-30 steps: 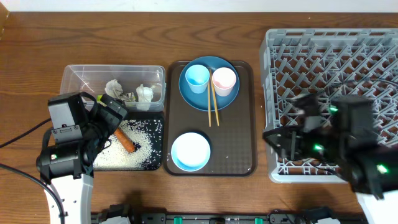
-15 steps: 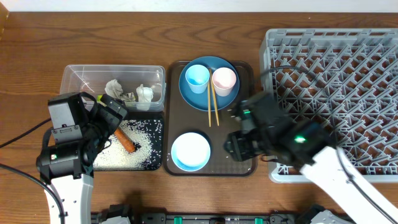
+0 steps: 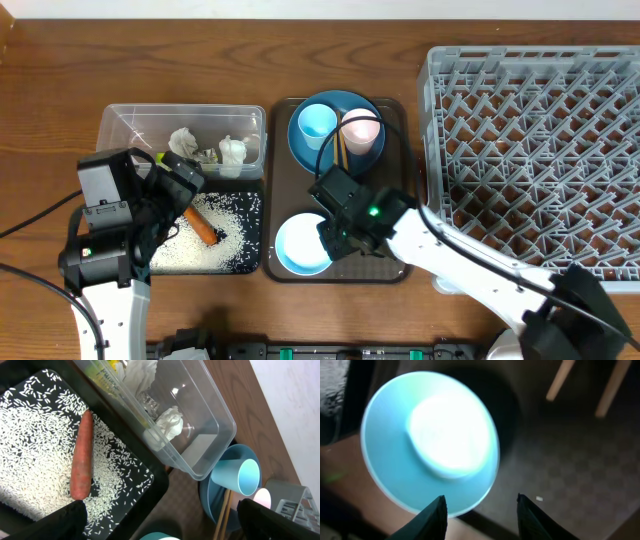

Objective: Sort waste into correct bins and load items into the dishwasher rack
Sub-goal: 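Move the right gripper left and grasp the light-blue bowl rim, then lift the bowl with the right gripper and carry it into the rack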

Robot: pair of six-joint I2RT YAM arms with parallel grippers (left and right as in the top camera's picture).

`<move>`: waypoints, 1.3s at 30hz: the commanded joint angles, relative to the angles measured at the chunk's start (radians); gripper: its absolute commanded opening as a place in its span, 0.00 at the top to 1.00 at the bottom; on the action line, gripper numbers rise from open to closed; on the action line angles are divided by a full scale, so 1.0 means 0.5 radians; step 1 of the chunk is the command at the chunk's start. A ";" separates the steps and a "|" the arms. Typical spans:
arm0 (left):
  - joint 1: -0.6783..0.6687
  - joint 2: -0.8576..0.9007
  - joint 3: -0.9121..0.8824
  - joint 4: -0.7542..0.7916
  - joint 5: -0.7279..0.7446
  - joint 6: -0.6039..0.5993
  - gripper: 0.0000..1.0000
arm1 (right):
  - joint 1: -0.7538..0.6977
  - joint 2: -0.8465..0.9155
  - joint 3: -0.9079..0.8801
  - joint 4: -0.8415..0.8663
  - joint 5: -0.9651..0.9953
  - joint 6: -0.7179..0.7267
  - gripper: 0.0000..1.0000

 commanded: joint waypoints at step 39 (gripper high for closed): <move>0.008 0.004 0.034 0.003 0.018 0.027 0.02 | 0.056 0.321 0.000 0.205 0.146 0.027 0.78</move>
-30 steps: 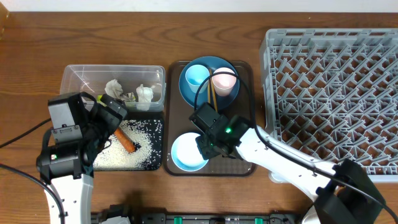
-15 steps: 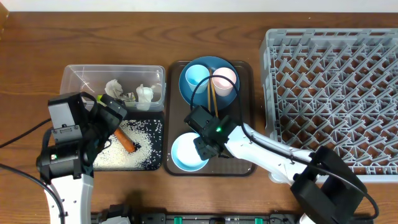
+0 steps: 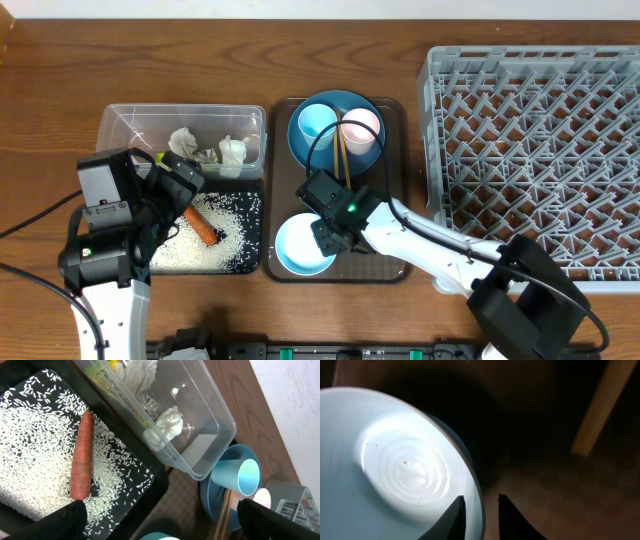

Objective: Sort waste into correct bins and load items into the dishwasher rack
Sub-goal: 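Lift the bowl with the right gripper and carry it into the rack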

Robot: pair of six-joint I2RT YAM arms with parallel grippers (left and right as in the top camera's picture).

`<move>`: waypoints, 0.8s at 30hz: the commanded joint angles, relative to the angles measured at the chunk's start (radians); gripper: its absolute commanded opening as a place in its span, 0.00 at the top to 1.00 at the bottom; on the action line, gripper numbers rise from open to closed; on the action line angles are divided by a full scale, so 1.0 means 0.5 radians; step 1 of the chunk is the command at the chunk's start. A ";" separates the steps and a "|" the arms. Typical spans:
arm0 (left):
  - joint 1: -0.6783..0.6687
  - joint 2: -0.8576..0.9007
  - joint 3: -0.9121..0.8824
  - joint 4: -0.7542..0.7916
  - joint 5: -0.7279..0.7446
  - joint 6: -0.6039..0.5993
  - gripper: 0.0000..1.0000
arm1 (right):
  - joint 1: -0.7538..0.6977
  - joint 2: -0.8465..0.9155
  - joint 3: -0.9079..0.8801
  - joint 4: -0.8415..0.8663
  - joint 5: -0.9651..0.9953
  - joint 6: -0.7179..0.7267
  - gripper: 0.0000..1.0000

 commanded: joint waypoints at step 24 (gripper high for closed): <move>0.008 0.004 0.034 0.003 0.018 0.027 0.02 | 0.035 -0.312 0.007 -0.014 -0.188 0.011 0.99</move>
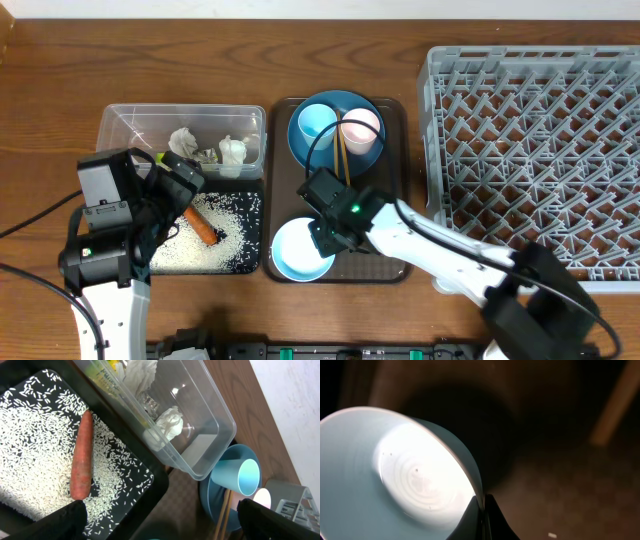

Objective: Sort waste into correct bins and load items into the dishwasher rack
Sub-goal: 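Lift the bowl with the right gripper and carry it into the rack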

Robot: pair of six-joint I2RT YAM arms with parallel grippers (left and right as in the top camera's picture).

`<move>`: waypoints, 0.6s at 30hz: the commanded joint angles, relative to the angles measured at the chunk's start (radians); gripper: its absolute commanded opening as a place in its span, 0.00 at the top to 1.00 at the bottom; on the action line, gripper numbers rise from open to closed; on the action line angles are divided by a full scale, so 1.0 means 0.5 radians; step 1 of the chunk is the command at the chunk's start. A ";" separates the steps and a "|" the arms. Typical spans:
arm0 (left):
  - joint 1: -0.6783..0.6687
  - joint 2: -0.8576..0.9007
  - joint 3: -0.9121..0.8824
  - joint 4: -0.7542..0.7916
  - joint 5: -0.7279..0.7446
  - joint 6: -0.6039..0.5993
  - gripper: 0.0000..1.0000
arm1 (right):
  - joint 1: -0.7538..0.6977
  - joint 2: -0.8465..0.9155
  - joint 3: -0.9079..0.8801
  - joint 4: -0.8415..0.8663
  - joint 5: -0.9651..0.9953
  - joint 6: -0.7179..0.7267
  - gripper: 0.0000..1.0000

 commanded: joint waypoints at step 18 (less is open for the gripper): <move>0.008 0.004 0.034 0.003 0.018 0.027 0.02 | -0.248 -0.934 0.008 -0.131 0.485 -0.272 0.99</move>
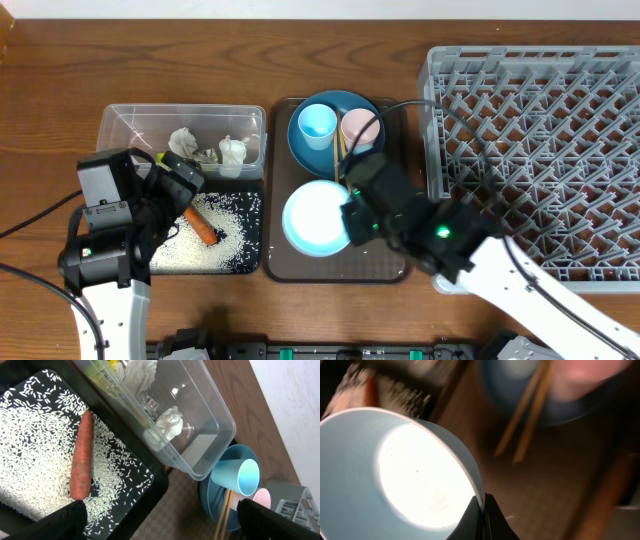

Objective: Sort waste into correct bins and load items into the dishwasher rack
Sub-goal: 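Lift the bowl with the right gripper and carry it into the rack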

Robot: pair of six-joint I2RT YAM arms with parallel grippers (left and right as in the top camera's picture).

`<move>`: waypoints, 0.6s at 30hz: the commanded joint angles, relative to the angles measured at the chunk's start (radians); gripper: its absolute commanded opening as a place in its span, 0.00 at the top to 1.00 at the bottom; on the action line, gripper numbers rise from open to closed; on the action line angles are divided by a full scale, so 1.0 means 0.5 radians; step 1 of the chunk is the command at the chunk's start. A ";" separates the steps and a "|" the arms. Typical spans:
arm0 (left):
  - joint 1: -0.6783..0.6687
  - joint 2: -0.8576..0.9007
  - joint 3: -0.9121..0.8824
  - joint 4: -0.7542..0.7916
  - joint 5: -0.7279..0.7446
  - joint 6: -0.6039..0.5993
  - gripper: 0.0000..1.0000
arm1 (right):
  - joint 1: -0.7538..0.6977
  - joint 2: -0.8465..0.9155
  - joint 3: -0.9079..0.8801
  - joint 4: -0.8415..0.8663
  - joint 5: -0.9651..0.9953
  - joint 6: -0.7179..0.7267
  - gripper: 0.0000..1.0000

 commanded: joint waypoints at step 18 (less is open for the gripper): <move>0.008 0.004 0.034 0.003 0.018 0.027 0.02 | -0.858 -0.133 0.008 0.794 1.663 -0.722 0.99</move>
